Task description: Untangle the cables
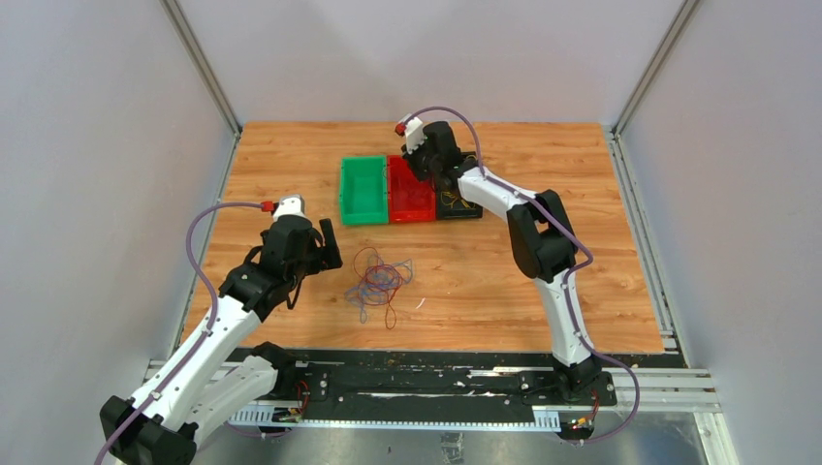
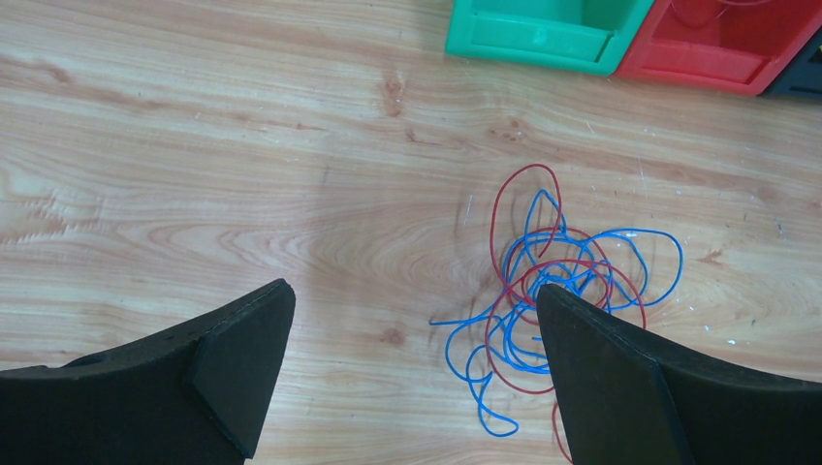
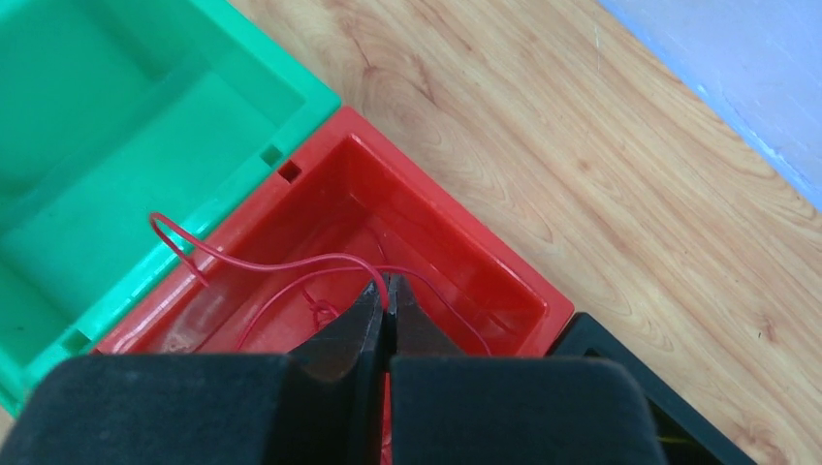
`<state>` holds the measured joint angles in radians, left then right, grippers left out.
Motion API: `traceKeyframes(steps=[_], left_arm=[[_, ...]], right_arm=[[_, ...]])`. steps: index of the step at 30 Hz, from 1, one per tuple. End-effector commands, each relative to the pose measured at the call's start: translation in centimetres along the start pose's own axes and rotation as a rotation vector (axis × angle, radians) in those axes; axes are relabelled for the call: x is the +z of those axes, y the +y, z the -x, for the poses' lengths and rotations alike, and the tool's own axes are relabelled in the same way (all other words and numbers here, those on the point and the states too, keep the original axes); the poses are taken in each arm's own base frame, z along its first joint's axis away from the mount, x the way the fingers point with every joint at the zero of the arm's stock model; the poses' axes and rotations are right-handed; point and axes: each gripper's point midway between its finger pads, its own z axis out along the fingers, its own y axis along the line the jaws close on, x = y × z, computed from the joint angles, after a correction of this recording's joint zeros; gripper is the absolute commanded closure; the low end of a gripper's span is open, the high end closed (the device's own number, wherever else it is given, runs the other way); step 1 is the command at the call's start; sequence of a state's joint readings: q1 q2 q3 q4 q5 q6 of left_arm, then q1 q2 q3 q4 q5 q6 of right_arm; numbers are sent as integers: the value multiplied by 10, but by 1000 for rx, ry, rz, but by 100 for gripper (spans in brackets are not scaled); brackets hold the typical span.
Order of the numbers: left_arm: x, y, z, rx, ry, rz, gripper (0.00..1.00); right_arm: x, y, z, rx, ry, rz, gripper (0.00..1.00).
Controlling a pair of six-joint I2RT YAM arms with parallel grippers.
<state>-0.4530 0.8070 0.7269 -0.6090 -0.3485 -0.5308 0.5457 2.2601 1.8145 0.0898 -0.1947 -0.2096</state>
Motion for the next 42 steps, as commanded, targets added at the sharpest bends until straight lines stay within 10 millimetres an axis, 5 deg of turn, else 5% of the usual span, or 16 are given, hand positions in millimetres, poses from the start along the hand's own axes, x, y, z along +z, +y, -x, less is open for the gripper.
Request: traceKeyframes(steps=[1,16,23,42], left_arm=[[1,3,-2,8,3,17,0],[1,1,-4,13,12,2,0],[2,0,-4,13,13,-2,0],[0,0,-5,7,12,-10,0]], right_arm=[[-8,0,-3,-64,28,-26,100],[-19,-22,-1,-264,50,-103,100],[-11,-2,-5,-312,40,-7,100],[22,9,-37,-336,121,-9,100]])
